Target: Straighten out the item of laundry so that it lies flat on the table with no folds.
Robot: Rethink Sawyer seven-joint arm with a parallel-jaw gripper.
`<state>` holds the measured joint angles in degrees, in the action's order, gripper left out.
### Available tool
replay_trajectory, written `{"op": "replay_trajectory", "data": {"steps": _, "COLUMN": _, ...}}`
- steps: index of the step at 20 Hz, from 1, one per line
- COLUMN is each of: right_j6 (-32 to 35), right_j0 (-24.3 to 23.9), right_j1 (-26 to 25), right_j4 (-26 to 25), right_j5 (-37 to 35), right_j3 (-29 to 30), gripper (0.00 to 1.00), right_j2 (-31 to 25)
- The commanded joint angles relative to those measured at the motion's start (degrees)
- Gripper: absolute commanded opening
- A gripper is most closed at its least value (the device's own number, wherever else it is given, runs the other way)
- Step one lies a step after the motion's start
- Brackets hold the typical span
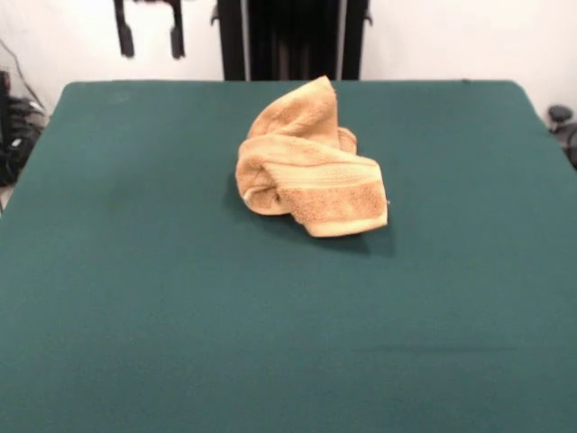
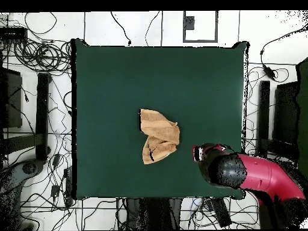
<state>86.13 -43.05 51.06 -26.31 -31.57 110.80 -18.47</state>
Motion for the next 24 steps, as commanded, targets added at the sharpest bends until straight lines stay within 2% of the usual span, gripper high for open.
{"op": "replay_trajectory", "data": {"steps": 1, "right_j6": -9.7, "right_j0": -0.1, "right_j1": -9.3, "right_j4": -7.2, "right_j5": 6.1, "right_j3": -2.1, "gripper": 1.0, "right_j2": -9.5}}
{"op": "replay_trajectory", "data": {"steps": 6, "right_j6": -5.8, "right_j0": 0.7, "right_j1": -12.0, "right_j4": -10.9, "right_j5": 9.4, "right_j3": -2.8, "gripper": 1.0, "right_j2": -9.7}}
{"op": "replay_trajectory", "data": {"steps": 9, "right_j6": -2.4, "right_j0": 2.5, "right_j1": -11.6, "right_j4": -12.6, "right_j5": 11.2, "right_j3": -2.6, "gripper": 1.0, "right_j2": -8.9}}
{"op": "replay_trajectory", "data": {"steps": 19, "right_j6": 6.4, "right_j0": 10.8, "right_j1": -8.1, "right_j4": -12.6, "right_j5": 13.9, "right_j3": -1.2, "gripper": 1.0, "right_j2": -4.2}}
{"op": "replay_trajectory", "data": {"steps": 21, "right_j6": 7.0, "right_j0": 11.7, "right_j1": -7.6, "right_j4": -12.1, "right_j5": 14.2, "right_j3": -0.9, "gripper": 1.0, "right_j2": -3.5}}
{"op": "replay_trajectory", "data": {"steps": 24, "right_j6": 5.4, "right_j0": 10.2, "right_j1": -6.7, "right_j4": -11.3, "right_j5": 13.6, "right_j3": -0.6, "gripper": 1.0, "right_j2": -4.1}}
